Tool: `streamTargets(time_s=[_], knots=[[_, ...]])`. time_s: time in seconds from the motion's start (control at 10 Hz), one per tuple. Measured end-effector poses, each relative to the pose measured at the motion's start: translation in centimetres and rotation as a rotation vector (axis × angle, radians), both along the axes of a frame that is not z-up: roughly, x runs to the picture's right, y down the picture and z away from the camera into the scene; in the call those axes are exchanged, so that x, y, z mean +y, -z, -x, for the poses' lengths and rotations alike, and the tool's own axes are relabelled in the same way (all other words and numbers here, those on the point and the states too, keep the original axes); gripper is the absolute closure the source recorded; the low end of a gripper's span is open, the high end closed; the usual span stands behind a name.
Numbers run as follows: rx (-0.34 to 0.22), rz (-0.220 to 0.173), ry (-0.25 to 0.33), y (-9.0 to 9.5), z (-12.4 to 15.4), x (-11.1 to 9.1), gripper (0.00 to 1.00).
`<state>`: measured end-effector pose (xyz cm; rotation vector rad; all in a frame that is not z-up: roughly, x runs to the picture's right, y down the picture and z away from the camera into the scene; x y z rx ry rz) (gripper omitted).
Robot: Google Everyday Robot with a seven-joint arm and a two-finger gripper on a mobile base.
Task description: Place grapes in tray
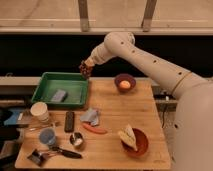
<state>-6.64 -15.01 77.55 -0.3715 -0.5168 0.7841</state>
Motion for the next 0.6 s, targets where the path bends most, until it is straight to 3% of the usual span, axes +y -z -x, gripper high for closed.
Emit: streamTargets(time_s=[0.4,0.6], knots=[[-0.043,0.051,0.011,-2.6,1.8,1.3,1.00],[-0.081,0.105,0.026,-5.3,3.6,2.9,1.00]])
